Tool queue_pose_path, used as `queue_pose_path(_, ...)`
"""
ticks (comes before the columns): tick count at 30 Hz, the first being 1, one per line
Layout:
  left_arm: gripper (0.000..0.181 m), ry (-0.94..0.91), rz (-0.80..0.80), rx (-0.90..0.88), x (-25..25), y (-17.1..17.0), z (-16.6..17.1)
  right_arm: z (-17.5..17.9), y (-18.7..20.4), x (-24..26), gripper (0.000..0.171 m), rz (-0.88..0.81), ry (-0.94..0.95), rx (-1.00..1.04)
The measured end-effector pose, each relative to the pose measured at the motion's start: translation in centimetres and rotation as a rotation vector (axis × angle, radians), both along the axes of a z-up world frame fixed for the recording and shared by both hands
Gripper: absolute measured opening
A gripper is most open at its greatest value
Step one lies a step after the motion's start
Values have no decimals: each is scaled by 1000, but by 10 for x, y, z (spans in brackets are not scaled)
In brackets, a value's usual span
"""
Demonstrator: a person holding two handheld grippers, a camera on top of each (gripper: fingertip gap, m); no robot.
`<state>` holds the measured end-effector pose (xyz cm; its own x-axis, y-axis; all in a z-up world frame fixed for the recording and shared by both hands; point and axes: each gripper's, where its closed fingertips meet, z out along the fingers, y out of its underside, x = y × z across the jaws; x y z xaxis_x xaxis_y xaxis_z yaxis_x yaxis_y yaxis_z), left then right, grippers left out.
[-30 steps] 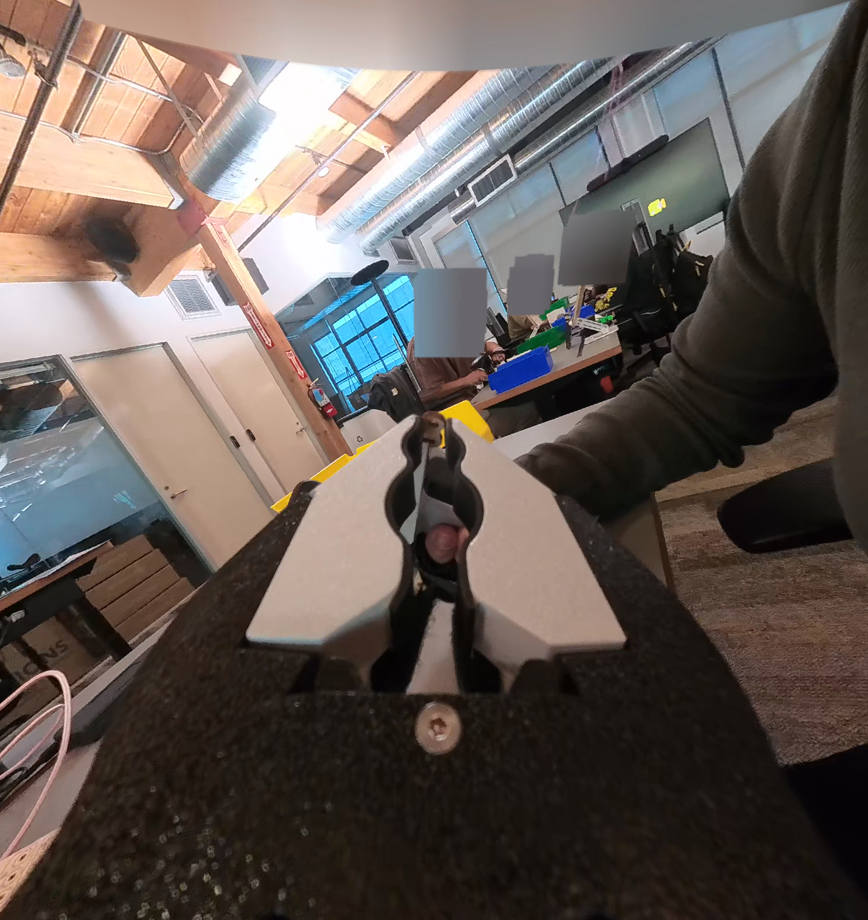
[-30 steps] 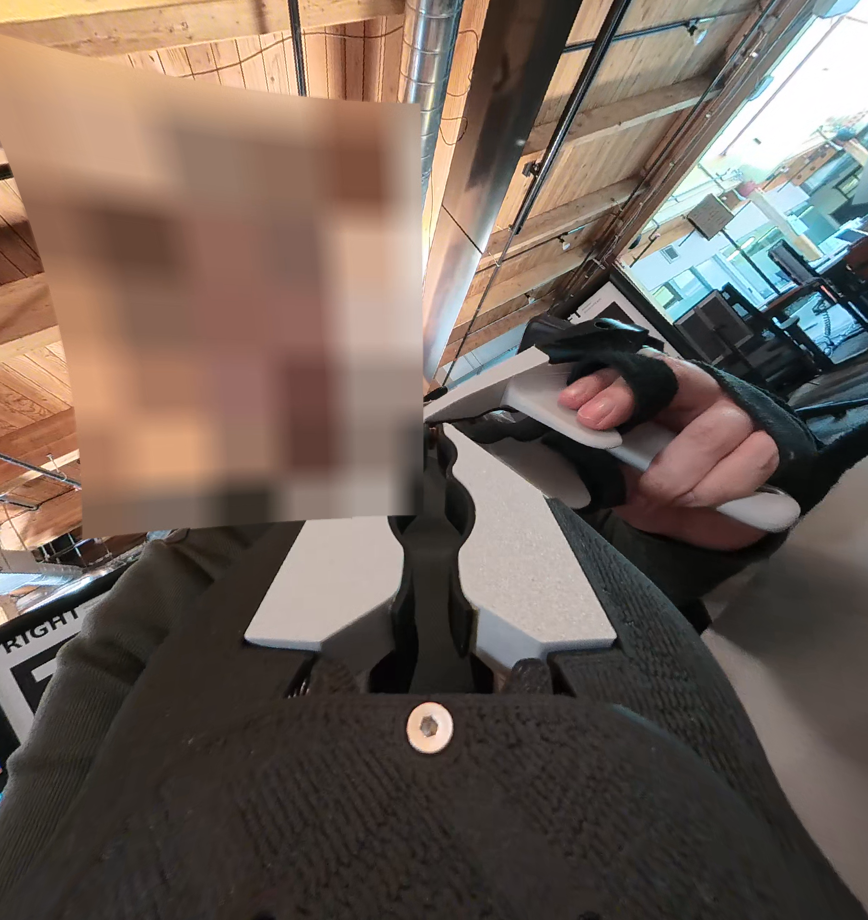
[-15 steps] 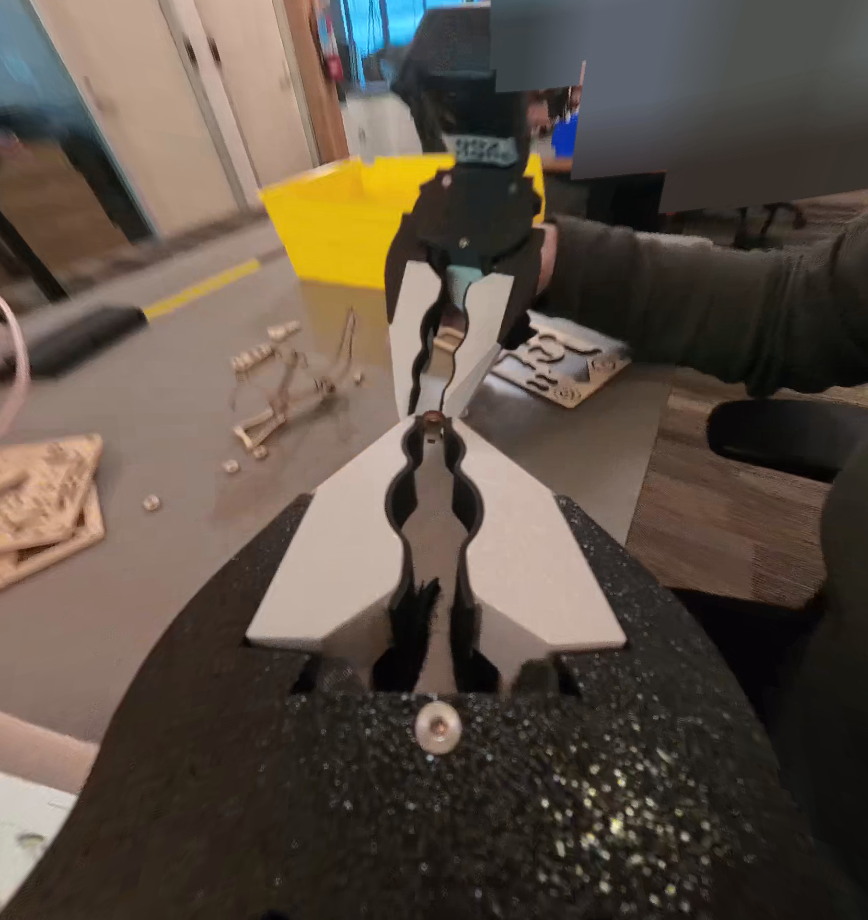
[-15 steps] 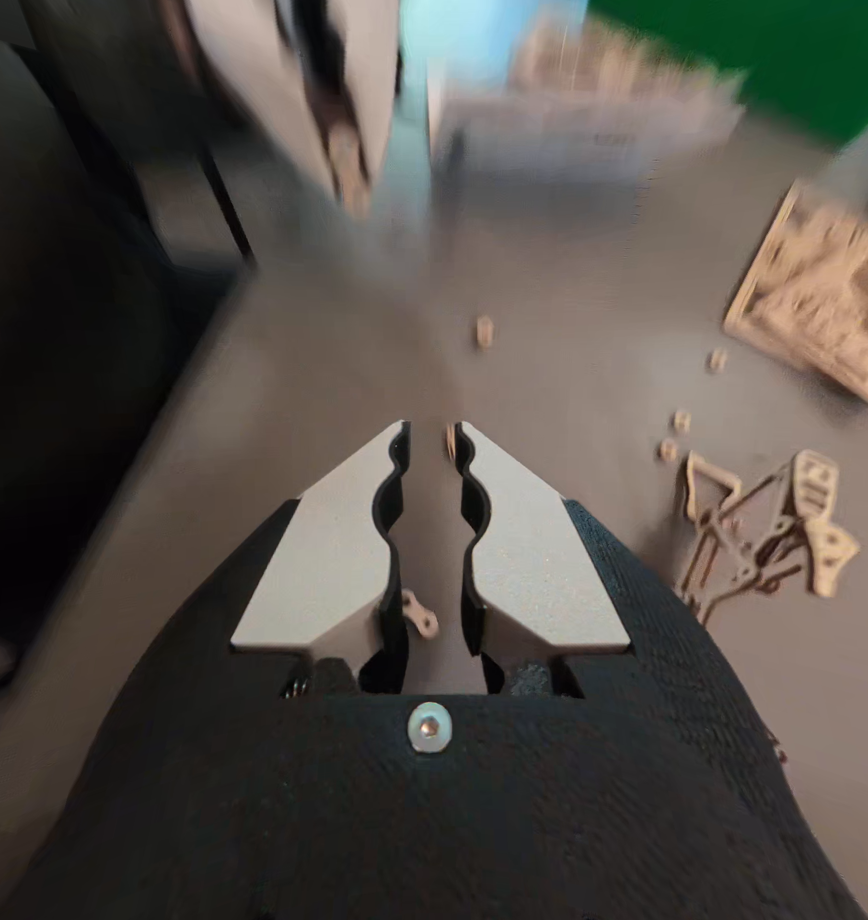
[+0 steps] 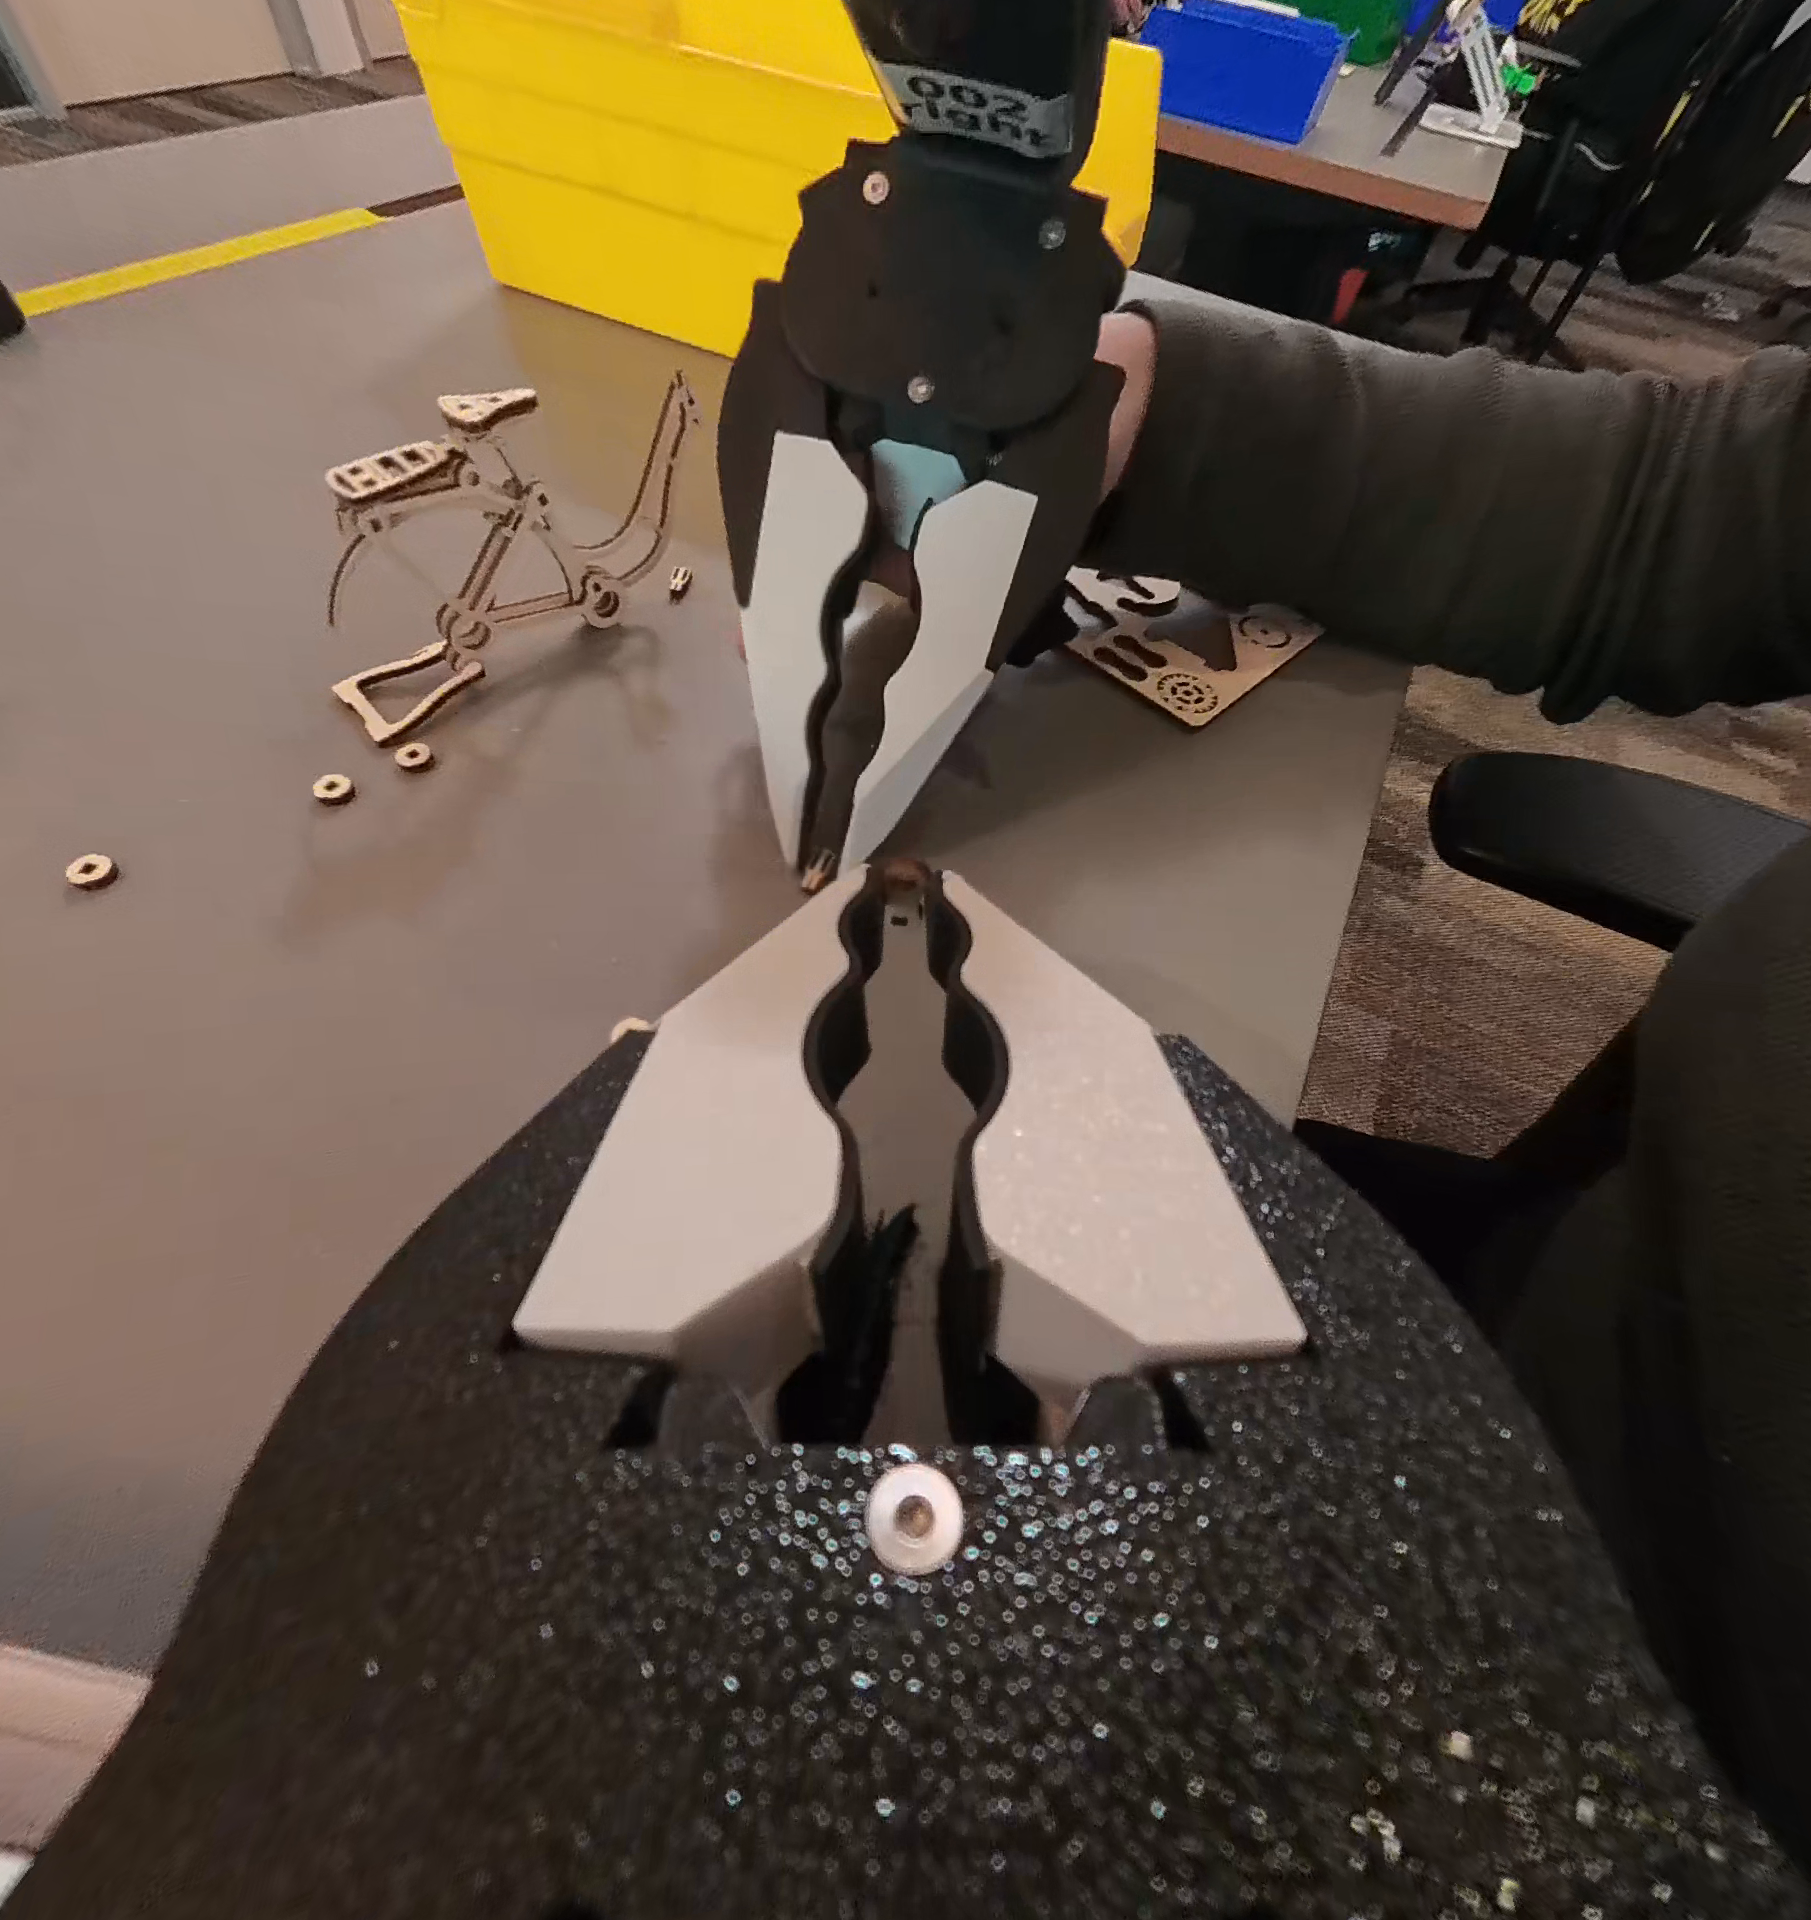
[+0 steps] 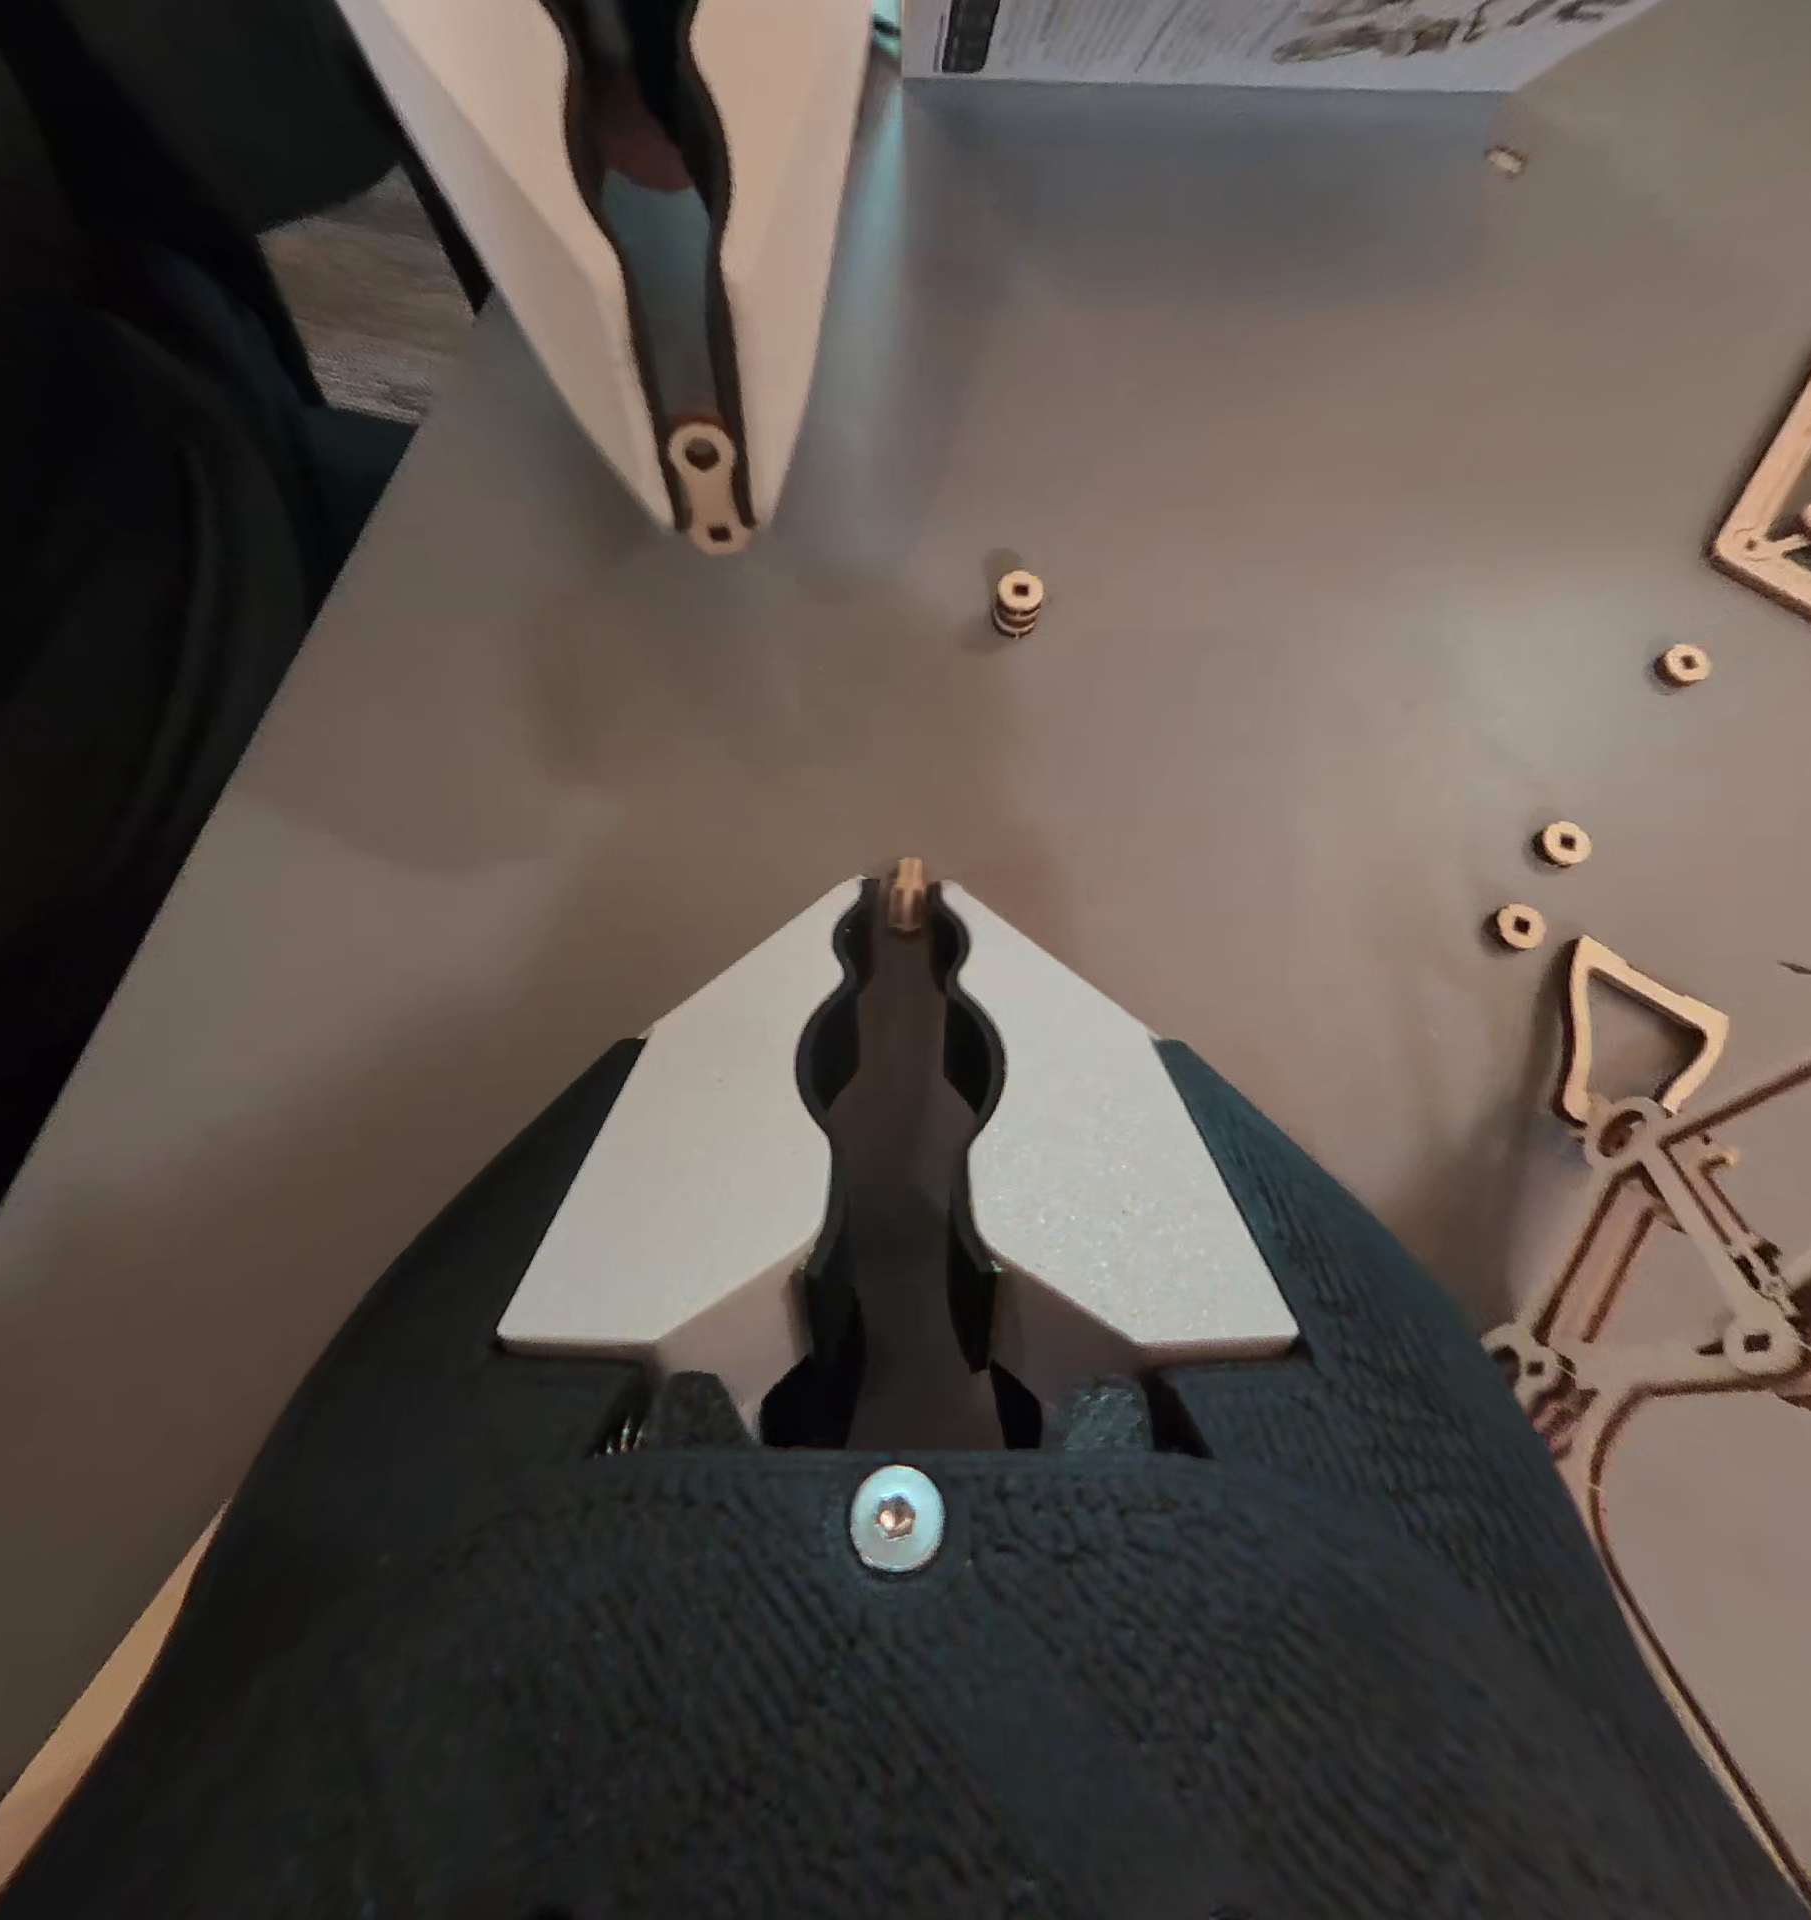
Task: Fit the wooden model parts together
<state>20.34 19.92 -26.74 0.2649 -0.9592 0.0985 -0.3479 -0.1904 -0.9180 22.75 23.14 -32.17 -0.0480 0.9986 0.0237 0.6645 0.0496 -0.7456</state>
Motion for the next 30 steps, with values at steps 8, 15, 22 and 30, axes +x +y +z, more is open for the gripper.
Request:
queue_pose_path(8,6,22,-34,-16,5,2,-12,23,-11,-9,4,22,130,1)
queue_pose_path(15,5,4,-69,106,13,4,-5,49,-24,-14,4,56,156,242)
queue_pose_path(22,5,5,-48,267,19,12,0,64,-25,-11,4,54,151,408)
queue_pose_path(30,6,49,-45,281,19,15,-6,57,-23,-11,4,50,107,428)
